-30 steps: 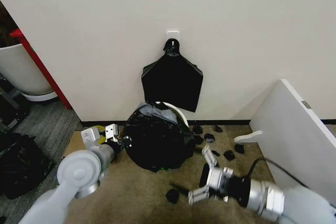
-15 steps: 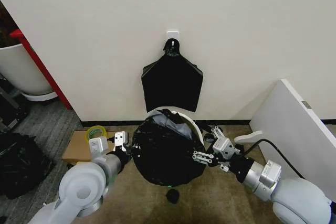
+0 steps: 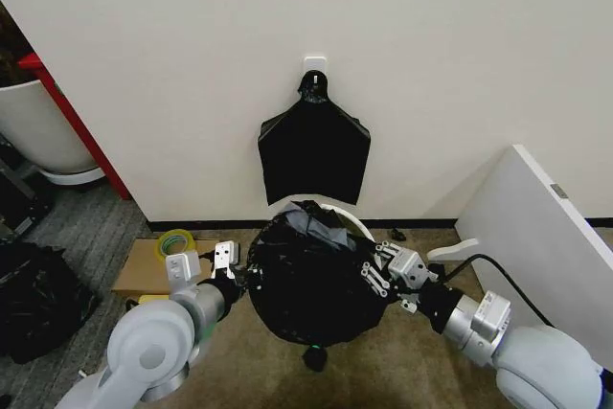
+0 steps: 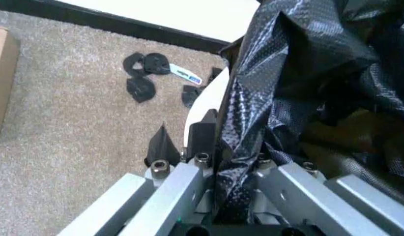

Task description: Place the garbage bag over the trash bin.

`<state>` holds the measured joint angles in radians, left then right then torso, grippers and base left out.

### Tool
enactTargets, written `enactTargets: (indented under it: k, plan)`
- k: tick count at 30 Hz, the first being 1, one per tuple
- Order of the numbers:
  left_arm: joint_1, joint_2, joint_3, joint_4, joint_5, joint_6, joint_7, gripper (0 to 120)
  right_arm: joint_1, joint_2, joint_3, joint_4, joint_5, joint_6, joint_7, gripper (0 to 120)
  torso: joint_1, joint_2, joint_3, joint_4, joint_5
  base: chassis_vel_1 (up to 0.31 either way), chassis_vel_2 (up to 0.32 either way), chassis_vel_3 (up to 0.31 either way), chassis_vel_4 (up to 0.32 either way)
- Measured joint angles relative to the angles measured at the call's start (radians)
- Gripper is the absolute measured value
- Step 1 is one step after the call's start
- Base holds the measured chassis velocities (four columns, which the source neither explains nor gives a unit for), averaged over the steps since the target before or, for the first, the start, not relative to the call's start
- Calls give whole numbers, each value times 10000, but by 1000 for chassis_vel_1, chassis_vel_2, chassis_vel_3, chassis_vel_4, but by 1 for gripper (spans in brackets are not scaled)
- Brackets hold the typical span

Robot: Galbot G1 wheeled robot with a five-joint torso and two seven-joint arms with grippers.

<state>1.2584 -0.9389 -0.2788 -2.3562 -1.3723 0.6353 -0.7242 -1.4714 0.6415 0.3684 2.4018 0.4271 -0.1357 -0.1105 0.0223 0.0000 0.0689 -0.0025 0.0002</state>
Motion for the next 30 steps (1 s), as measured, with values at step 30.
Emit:
enactTargets:
  k: [30]
  plan:
    - [489, 368, 18, -252, 3085, -55, 2892, 0, 633, -55, 476, -1309, 1836, -342, 1352, 0, 0, 0, 0, -1, 1, 0, 0, 0, 0]
